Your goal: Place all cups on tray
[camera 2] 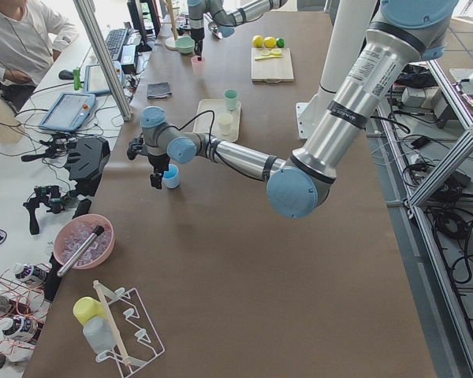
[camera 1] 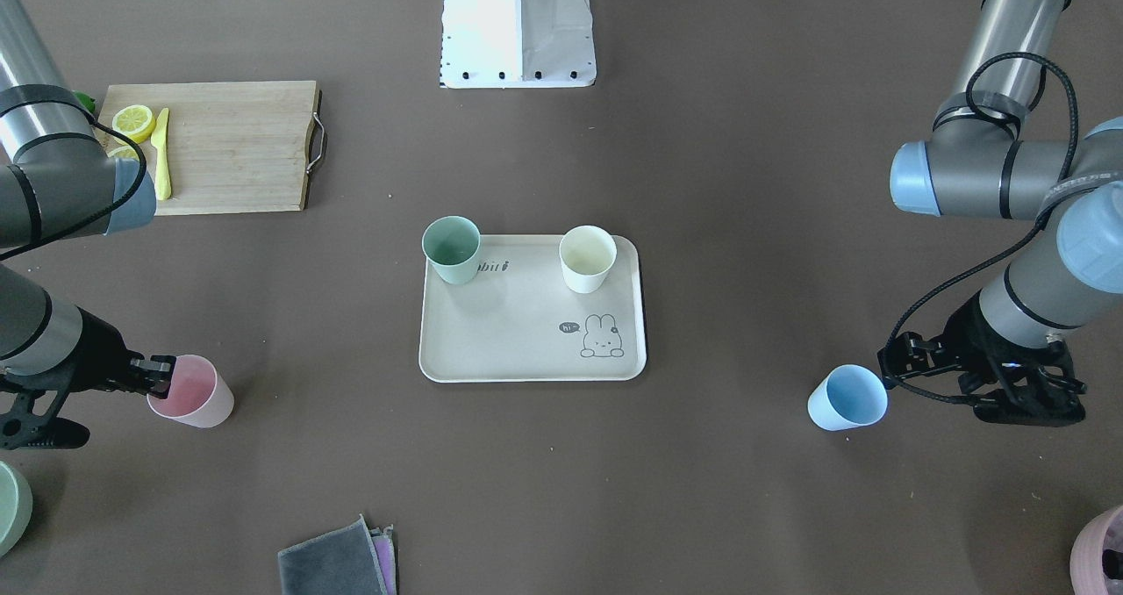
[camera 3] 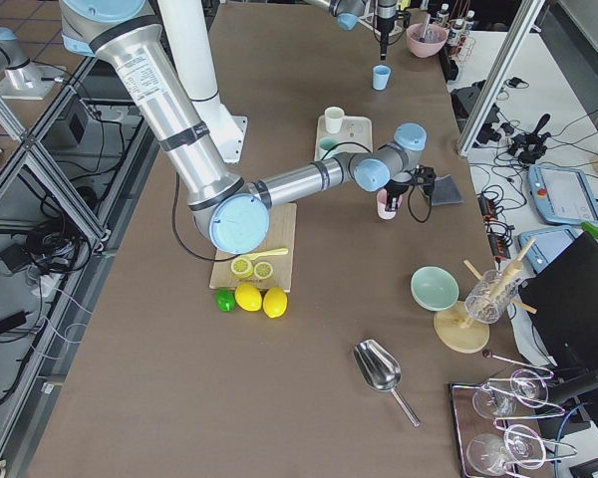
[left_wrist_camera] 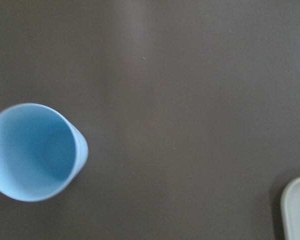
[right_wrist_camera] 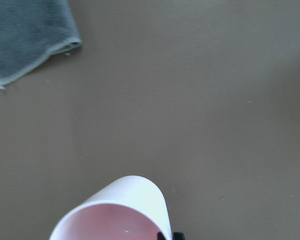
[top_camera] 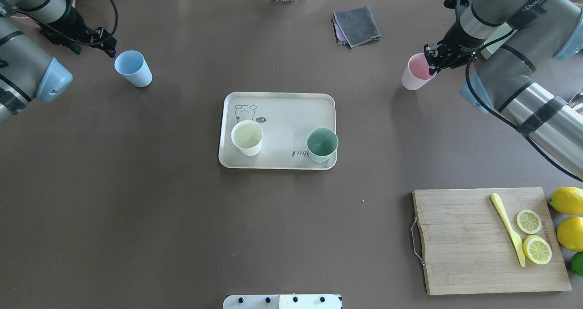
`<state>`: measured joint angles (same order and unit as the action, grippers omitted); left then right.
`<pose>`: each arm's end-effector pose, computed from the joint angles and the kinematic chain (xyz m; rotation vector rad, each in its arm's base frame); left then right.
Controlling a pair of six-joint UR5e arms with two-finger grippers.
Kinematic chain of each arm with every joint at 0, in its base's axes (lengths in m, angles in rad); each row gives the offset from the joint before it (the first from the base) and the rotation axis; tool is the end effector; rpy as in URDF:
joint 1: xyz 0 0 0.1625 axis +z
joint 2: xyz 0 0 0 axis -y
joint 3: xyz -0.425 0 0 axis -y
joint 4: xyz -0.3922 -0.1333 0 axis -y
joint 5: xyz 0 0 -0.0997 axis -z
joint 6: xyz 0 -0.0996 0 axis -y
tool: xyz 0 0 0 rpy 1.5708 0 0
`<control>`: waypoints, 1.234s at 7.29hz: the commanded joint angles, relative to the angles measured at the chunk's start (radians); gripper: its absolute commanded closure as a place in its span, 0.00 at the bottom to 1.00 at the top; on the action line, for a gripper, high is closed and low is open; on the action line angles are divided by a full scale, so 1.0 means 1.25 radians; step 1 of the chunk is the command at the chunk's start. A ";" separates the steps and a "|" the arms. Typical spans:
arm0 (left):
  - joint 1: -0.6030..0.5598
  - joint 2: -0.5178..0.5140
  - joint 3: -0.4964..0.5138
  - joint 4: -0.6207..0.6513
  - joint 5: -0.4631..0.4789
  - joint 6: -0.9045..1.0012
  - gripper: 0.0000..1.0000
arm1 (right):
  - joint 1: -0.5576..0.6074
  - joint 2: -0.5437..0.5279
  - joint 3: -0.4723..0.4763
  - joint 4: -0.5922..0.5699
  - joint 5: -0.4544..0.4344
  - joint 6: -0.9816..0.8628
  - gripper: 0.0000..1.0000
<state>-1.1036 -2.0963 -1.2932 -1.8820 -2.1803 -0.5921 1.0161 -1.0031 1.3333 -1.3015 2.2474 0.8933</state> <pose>0.2567 -0.6783 0.4503 0.1674 0.7847 0.0522 -0.3219 -0.6542 0.4015 -0.0028 -0.8719 0.1142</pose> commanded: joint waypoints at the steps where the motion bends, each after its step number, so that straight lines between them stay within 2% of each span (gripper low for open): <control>1: 0.043 0.001 0.010 -0.048 -0.007 -0.057 0.11 | -0.080 0.092 0.001 0.003 -0.004 0.161 1.00; 2: 0.053 0.001 0.011 -0.059 -0.005 -0.061 0.31 | -0.109 0.114 0.002 0.004 -0.009 0.209 1.00; 3: 0.068 0.000 0.026 -0.060 -0.003 -0.060 0.63 | -0.129 0.135 0.006 0.004 -0.009 0.240 1.00; 4: 0.068 -0.002 0.026 -0.060 -0.003 -0.061 1.00 | -0.149 0.143 0.028 0.004 -0.020 0.280 1.00; 6: 0.066 -0.016 0.027 -0.057 -0.006 -0.065 1.00 | -0.183 0.145 0.048 0.004 -0.039 0.305 1.00; 8: 0.064 -0.088 0.011 -0.028 -0.028 -0.172 1.00 | -0.215 0.152 0.044 0.003 -0.084 0.323 1.00; 9: 0.091 -0.103 -0.017 -0.028 -0.028 -0.235 1.00 | -0.221 0.150 0.044 0.003 -0.096 0.314 0.55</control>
<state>-1.0162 -2.1904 -1.2833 -1.9250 -2.2077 -0.7908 0.7557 -0.8148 1.3889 -1.2972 2.1536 1.2895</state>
